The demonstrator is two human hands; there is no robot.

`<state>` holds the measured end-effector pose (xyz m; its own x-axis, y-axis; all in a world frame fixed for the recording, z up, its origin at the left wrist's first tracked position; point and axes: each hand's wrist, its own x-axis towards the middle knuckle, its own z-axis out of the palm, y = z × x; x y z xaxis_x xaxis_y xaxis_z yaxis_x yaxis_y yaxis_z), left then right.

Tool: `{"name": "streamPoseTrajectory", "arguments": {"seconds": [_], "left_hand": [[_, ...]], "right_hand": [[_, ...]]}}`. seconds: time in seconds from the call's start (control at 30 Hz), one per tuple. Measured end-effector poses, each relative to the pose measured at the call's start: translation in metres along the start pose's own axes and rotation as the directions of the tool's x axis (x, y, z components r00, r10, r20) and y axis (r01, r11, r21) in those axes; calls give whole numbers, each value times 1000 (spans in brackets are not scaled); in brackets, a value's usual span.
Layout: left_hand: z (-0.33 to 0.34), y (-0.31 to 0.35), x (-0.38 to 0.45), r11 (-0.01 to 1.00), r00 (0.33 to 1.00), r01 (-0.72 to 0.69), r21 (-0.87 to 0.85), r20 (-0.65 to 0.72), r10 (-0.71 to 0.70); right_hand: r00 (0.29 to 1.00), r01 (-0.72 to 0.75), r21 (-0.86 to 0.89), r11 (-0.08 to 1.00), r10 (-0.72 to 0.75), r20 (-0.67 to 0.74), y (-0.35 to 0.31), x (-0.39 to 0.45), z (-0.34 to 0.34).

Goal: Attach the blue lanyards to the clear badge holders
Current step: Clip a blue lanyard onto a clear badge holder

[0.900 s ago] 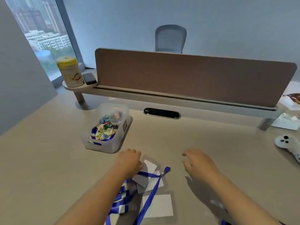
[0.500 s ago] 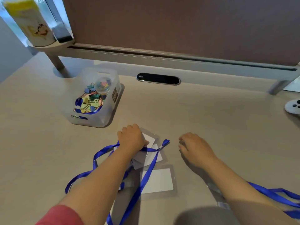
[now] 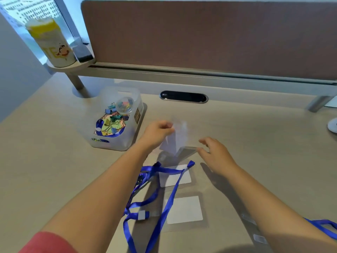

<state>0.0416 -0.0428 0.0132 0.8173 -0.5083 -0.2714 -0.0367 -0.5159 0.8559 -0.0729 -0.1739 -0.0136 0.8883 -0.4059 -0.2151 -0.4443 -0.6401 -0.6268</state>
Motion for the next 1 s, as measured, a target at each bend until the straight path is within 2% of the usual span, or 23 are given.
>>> {"name": "streamPoseTrajectory", "arguments": {"seconds": [0.13,0.3,0.43,0.57,0.7,0.8,0.87,1.0], "left_hand": [[-17,30,-11,984,999,-44,-170,21,48],[-30,60,-20,900,998,-54,-432,-44,39],[-37,74,-23,840,994,-73,-538,-113,14],[-46,78,-23,712,982,-63,-699,-171,-81],[-51,78,-22,591,970,-40,-805,-173,-170],[-52,77,-22,544,944,-35,-838,-206,-257],[-54,74,-22,535,924,-37,-844,-232,-302],[-61,65,-22,606,893,18,-796,-260,-368]], "right_hand": [[1000,-22,264,964,23,1,-22,2,-7],[997,-5,427,904,-27,70,-46,2,-26],[992,-25,547,837,-45,115,-57,0,-38],[991,-29,561,827,-49,123,-63,0,-42],[980,-17,609,793,-108,167,-71,-1,-47],[988,-29,712,702,-88,127,-79,1,-53],[996,-6,733,681,-63,67,-86,1,-59],[982,183,485,855,-138,-127,-98,2,-72]]}}
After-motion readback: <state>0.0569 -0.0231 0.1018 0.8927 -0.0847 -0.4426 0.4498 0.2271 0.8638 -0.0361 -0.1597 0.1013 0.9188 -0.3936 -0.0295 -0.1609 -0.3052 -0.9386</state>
